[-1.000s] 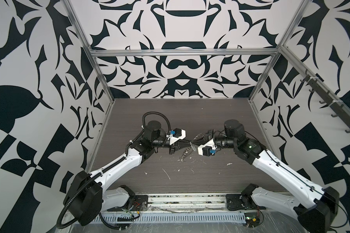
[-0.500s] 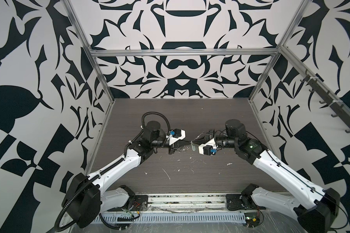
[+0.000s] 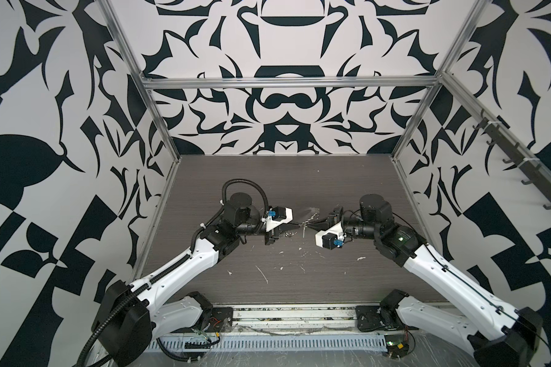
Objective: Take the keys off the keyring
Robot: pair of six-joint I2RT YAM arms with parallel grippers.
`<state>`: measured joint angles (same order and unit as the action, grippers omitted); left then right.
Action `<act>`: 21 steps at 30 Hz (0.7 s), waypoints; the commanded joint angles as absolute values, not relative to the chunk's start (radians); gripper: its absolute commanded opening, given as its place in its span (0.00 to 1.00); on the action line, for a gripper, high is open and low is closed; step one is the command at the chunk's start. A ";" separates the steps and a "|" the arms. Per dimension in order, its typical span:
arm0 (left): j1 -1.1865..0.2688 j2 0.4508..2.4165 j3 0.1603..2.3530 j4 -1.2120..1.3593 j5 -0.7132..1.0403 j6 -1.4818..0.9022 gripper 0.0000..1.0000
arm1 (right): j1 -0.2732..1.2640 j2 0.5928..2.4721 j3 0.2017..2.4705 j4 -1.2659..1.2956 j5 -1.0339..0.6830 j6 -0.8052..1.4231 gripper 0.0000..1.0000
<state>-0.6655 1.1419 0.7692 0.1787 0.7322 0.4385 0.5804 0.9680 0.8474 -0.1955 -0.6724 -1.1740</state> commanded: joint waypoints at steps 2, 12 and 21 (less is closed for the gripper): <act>-0.653 1.102 0.740 0.149 0.696 0.495 0.00 | 0.568 0.960 0.858 -0.168 -0.677 -1.133 0.00; -0.653 1.085 0.722 0.211 0.665 0.512 0.00 | 0.569 0.979 0.841 -0.133 -0.717 -1.095 0.00; -0.653 1.082 0.734 0.160 0.659 0.595 0.00 | 0.569 0.963 0.863 -0.150 -0.707 -1.034 0.21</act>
<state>-0.6586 1.1004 0.7319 0.1825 0.6640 0.5419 0.5724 0.9844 0.8364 -0.1604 -0.6983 -1.0702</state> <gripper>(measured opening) 0.044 0.201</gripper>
